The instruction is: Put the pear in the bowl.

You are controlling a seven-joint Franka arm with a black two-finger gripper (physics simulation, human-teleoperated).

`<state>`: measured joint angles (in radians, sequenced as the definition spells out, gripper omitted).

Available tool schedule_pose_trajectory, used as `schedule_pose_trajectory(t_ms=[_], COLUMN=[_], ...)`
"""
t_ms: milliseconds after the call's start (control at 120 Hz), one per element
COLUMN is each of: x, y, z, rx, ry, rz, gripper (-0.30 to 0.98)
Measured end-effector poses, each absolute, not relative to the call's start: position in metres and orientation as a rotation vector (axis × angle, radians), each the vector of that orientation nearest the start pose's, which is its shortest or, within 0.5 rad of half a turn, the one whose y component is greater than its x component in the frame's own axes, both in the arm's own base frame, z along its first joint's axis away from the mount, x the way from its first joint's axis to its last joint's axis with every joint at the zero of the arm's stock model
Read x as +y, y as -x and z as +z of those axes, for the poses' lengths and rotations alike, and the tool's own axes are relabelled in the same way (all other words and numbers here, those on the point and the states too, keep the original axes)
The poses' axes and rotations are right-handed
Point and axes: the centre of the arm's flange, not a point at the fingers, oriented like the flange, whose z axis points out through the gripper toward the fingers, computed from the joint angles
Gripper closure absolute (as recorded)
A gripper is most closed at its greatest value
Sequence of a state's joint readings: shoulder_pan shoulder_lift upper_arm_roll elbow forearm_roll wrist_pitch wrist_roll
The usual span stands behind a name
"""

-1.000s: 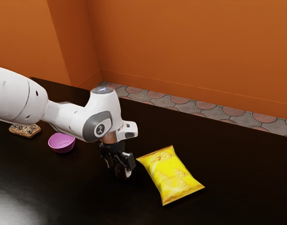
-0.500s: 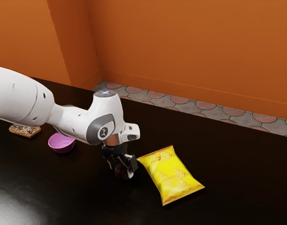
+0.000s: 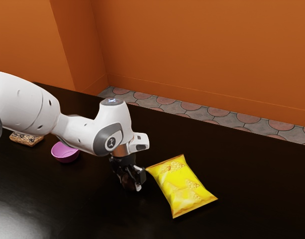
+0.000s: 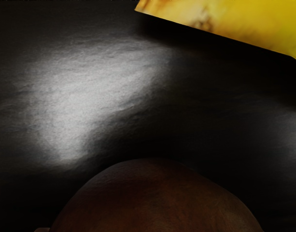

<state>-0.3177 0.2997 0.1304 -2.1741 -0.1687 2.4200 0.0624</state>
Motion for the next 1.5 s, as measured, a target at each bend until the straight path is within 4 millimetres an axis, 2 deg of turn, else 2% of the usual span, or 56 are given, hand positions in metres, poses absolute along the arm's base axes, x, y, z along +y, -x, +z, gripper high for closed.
schedule_pose_trajectory(t_ms=[267, 342, 433, 517, 658, 708, 758, 883, 967, 1092, 1183, 1367, 1500], x=[-0.104, -0.102, -0.089, -0.057, 0.049, 0.075, 0.092, 0.11, 0.133, 0.164, 0.169, 0.184, 0.179], y=[-0.549, -0.551, -0.554, -0.557, -0.556, -0.551, -0.548, -0.542, -0.538, -0.539, -0.545, -0.57, -0.574], z=[0.255, 0.269, 0.295, 0.323, 0.356, 0.362, 0.366, 0.37, 0.368, 0.348, 0.338, 0.335, 0.332], rx=[0.185, 0.177, 0.136, 0.057, -0.182, -0.242, -0.28, -0.311, -0.359, -0.42, -0.419, -0.423, -0.397], ry=[3.195, 3.194, 3.191, 3.174, 3.113, 3.098, 3.089, 3.077, 3.056, 3.007, 2.987, 2.949, 2.964], rz=[0.063, 0.028, -0.028, -0.077, -0.096, -0.089, -0.083, -0.062, -0.04, 0.024, 0.052, 0.053, 0.07], gripper=[0.38, 0.45, 0.51, 0.51, 0.41, 0.41, 0.41, 0.41, 0.41, 0.39, 0.36, 0.35, 0.23])
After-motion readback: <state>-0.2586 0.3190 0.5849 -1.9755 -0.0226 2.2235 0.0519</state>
